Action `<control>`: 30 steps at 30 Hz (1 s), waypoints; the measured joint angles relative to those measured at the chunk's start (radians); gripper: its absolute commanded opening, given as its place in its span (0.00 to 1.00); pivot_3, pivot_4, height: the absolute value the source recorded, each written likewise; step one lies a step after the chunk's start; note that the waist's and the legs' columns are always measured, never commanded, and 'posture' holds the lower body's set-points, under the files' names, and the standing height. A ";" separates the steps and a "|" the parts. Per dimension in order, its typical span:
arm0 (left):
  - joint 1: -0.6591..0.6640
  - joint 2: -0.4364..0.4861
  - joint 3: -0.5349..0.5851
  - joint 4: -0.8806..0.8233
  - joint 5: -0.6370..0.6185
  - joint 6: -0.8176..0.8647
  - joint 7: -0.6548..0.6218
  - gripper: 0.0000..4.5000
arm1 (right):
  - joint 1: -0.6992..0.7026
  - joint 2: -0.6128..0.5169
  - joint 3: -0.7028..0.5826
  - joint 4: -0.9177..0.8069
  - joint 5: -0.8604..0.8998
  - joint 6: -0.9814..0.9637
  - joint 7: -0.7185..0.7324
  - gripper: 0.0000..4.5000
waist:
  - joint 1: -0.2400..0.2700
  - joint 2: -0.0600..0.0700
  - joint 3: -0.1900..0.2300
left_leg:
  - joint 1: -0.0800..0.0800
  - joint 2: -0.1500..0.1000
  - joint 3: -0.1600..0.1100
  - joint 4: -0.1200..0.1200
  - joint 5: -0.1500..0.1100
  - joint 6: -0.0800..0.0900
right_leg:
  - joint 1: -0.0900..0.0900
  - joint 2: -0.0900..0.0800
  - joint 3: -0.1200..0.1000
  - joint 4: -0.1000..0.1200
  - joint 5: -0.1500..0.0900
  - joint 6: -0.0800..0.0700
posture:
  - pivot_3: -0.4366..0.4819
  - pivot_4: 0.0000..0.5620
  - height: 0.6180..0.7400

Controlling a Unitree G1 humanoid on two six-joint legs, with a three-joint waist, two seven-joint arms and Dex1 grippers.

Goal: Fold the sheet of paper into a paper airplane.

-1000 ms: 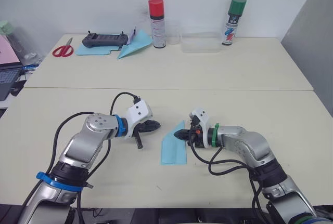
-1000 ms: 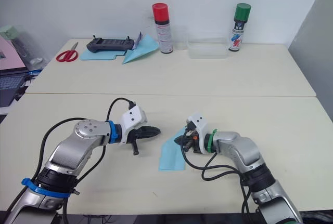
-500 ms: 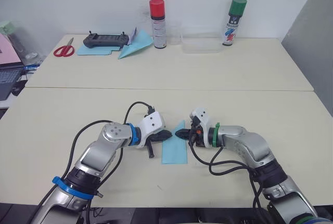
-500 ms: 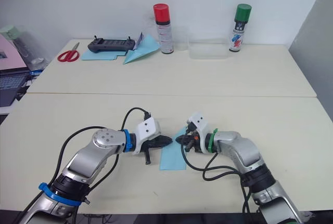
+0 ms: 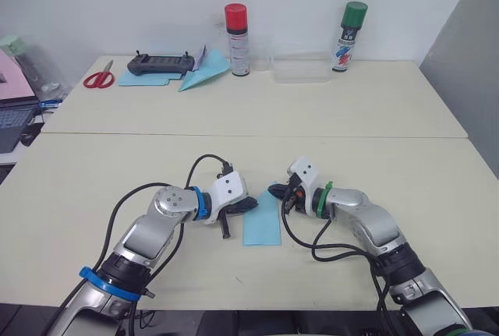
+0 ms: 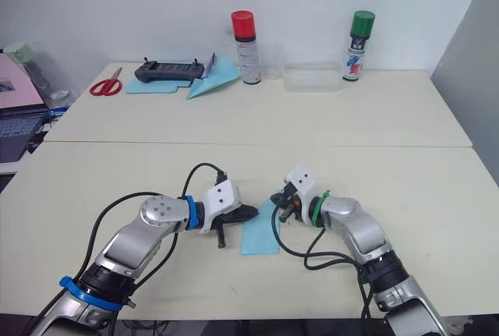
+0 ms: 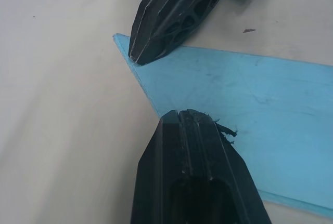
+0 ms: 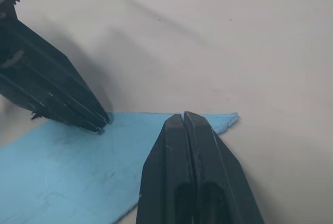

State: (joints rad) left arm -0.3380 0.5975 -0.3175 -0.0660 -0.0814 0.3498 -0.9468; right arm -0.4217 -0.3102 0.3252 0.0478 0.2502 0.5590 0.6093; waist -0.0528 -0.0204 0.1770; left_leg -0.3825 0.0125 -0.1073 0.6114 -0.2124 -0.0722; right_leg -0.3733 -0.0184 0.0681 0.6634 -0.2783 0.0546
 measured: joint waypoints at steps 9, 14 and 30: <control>-0.004 -0.005 -0.001 0.016 0.005 -0.011 -0.005 0.00 | -0.012 0.001 -0.006 0.029 -0.044 -0.028 -0.016 0.01 | 0.000 0.001 -0.005 | 0.001 0.000 0.000 0.000 0.000 0.000 | 0.000 0.000 0.000 0.000 0.000 -0.001 | 0.48 0.27 1.00; -0.003 -0.005 -0.003 0.016 0.008 -0.012 -0.004 0.00 | -0.023 0.005 -0.013 0.046 -0.059 -0.032 -0.028 0.01 | 0.000 0.001 -0.008 | 0.001 0.000 0.000 0.000 0.000 0.000 | 0.000 0.000 0.000 0.000 -0.002 -0.004 | 0.48 0.27 1.00; 0.001 -0.005 -0.005 0.003 0.009 -0.012 -0.005 0.00 | -0.018 0.011 -0.088 0.078 -0.061 -0.066 -0.043 0.01 | 0.005 0.001 -0.009 | 0.000 0.000 0.000 0.000 0.000 0.000 | 0.000 0.000 0.000 -0.001 -0.003 -0.006 | 0.48 0.27 1.00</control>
State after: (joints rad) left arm -0.3372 0.5923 -0.3225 -0.0634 -0.0723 0.3379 -0.9514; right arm -0.4398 -0.2990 0.2369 0.1256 0.1896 0.4930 0.5660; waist -0.0480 -0.0193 0.1682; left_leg -0.3826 0.0124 -0.1070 0.6110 -0.2124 -0.0722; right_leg -0.3733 -0.0186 0.0684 0.6625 -0.2817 0.0488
